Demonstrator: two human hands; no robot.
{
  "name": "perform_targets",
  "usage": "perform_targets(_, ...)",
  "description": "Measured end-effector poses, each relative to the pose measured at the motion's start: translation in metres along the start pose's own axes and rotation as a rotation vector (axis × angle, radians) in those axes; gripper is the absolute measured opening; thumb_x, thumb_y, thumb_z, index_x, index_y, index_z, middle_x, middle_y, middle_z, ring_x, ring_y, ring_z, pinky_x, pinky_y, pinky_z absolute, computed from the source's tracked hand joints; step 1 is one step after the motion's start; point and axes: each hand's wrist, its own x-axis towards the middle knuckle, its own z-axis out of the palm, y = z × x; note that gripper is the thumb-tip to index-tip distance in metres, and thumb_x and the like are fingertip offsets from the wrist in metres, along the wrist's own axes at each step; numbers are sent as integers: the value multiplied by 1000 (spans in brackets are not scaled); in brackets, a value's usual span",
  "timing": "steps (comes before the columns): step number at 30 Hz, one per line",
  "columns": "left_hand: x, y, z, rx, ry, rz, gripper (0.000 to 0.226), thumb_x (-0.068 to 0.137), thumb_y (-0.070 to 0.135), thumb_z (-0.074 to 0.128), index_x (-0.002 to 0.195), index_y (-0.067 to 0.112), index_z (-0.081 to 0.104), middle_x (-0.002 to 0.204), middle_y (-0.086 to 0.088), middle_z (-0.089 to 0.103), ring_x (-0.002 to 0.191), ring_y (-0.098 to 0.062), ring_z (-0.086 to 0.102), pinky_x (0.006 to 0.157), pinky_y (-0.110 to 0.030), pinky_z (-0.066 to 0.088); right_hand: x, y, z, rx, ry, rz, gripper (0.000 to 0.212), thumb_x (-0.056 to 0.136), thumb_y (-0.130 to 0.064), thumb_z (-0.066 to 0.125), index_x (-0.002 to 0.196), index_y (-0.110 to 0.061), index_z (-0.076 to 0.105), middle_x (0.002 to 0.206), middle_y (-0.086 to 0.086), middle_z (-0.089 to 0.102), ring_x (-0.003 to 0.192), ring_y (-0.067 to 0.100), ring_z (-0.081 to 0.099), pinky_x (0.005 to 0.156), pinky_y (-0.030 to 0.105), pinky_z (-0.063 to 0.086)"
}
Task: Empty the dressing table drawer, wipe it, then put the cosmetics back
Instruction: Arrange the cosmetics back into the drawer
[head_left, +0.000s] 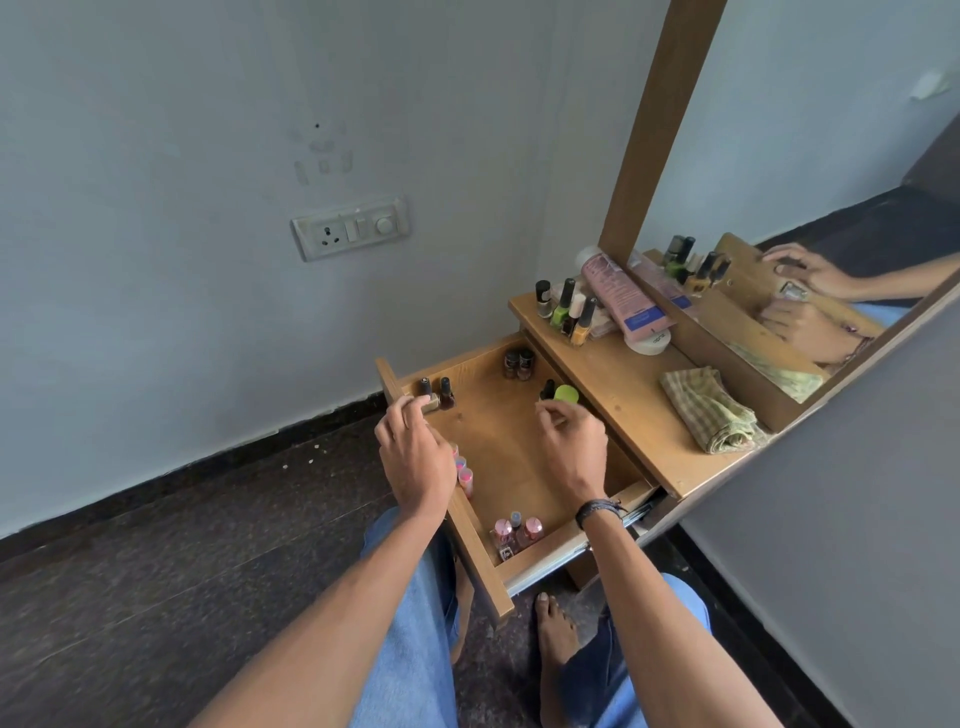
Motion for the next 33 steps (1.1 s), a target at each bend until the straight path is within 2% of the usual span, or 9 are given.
perform_targets(4,1,1,0,1,-4,1,42,89,-1,58,124,22,61,135,0,54,117,-22,46,84,-34,48,39,-18,-28,108,278,-60,7,93,-17,67,100,-16,67,91,-6,67,75,2,59,71,30,56)
perform_targets(6,0,1,-1,4,3,-1,42,89,-1,58,124,22,62,134,0,55,117,-22,46,84,-33,45,65,-23,-38,184,319,27,21,90,-28,72,103,-23,56,96,-8,62,80,8,59,77,34,54)
perform_targets(9,0,2,-1,14,12,9,44,88,-2,59,124,22,61,134,0,55,117,-22,45,85,-32,43,96,-19,-39,177,241,136,41,80,-47,76,103,-27,49,98,-7,59,93,16,59,88,42,53)
perform_targets(13,-1,2,-1,35,26,9,47,86,-2,61,125,24,60,135,0,55,120,-23,44,84,-36,43,113,-11,-31,116,98,118,63,78,-58,76,129,-33,48,89,-9,61,89,13,62,88,44,53)
perform_targets(18,5,18,0,6,-5,-17,55,80,-4,63,125,28,59,138,4,52,131,-24,38,95,-48,40,120,-11,-30,16,49,82,65,81,-65,68,136,-35,51,94,-12,62,90,13,61,84,42,55)
perform_targets(21,30,48,3,-87,-17,89,52,82,2,66,127,28,57,138,3,53,130,-23,41,104,-48,39,123,-10,-27,-4,52,63,62,84,-66,65,135,-34,53,104,-6,65,95,16,62,85,42,55)
perform_targets(25,79,104,18,-232,-137,223,51,90,10,66,138,22,51,140,0,47,131,-20,39,108,-29,31,126,-5,-24,-30,75,48,56,87,-65,61,131,-32,58,110,-2,68,97,19,63,85,44,56)
perform_targets(30,140,164,37,-63,-410,471,62,91,23,68,147,28,42,149,2,36,138,-24,29,113,-45,32,129,-3,-24,-41,80,33,45,91,-58,63,127,-30,60,99,-5,64,86,17,60,80,43,56)
perform_targets(33,157,184,44,68,-577,571,62,91,23,69,145,34,43,152,5,31,141,-25,22,111,-47,28,130,-3,-24,-53,74,31,42,93,-56,63,124,-29,62,98,-7,61,86,18,60,79,41,54)
